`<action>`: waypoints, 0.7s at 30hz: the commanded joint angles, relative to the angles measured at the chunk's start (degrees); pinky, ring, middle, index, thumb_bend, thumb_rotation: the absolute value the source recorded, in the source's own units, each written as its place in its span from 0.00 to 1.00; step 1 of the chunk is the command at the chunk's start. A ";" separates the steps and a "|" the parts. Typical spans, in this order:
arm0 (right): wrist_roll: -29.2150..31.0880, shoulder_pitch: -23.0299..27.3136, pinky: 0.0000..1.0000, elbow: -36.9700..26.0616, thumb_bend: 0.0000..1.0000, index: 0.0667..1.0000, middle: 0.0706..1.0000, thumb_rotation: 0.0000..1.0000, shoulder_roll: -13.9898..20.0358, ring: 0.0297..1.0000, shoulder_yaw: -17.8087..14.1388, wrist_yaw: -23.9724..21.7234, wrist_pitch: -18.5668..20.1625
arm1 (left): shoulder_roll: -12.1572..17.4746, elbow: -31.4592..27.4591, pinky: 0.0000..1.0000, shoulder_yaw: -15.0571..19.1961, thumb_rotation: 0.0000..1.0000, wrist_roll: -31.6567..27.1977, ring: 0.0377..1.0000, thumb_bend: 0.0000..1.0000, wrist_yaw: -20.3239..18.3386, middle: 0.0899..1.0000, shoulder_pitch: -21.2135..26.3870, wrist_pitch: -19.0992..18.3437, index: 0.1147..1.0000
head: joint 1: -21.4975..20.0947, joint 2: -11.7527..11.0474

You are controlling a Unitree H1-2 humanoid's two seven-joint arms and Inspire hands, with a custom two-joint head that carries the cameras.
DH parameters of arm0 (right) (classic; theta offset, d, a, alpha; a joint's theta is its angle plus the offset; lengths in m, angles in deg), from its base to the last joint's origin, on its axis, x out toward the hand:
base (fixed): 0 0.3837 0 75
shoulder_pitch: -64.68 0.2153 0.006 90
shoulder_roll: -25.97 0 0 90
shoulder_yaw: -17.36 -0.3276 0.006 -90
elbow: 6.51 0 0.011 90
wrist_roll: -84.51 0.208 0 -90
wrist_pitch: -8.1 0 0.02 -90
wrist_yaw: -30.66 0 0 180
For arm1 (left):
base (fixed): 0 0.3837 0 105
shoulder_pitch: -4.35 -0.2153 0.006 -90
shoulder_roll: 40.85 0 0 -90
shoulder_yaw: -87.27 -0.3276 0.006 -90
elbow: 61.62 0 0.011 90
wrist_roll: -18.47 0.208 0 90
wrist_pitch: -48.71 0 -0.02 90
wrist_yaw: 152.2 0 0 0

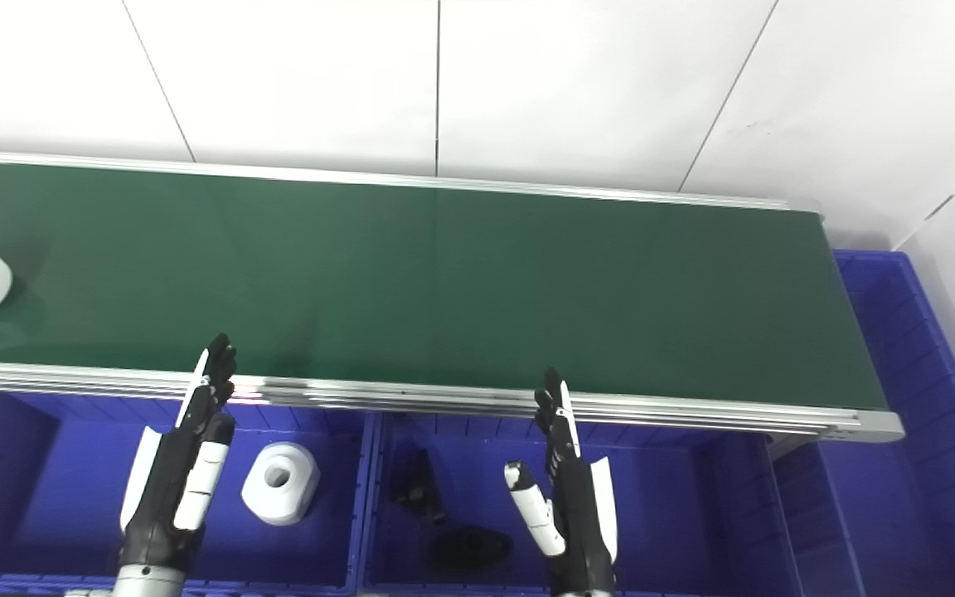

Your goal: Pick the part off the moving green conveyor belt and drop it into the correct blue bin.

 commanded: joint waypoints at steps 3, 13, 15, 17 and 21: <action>0.02 -0.13 0.95 -1.14 0.82 1.00 1.00 0.92 -0.12 0.97 0.27 0.32 -1.25 | -0.50 -1.78 1.00 -0.02 1.00 0.77 1.00 0.47 0.95 1.00 0.19 2.03 1.00 | 0.19 -0.11; 0.07 -0.09 0.95 -0.93 0.81 1.00 1.00 0.91 -0.18 0.98 0.14 0.52 -1.51 | -0.48 -1.71 1.00 -0.19 1.00 0.93 1.00 0.46 0.97 1.00 0.18 2.19 1.00 | 0.36 -0.19; 0.07 -0.18 0.95 -1.17 0.82 1.00 1.00 0.91 -0.15 0.98 0.15 0.44 -1.24 | -0.43 -1.90 1.00 -0.29 1.00 1.52 1.00 0.46 1.00 1.00 0.11 2.10 1.00 | 0.47 -0.17; 0.15 -0.20 0.95 -1.25 0.81 1.00 1.00 0.91 -0.01 0.98 0.14 0.35 -1.28 | -0.53 -1.88 1.00 -0.39 1.00 1.51 1.00 0.46 0.96 0.99 0.05 2.22 1.00 | 0.87 -0.30; 1.00 -0.20 0.96 -1.00 0.80 1.00 1.00 0.91 0.67 0.98 -0.03 0.00 -1.81 | -1.11 -1.23 1.00 -0.67 1.00 1.21 0.99 0.46 1.26 0.99 -0.02 2.98 1.00 | 3.65 -0.96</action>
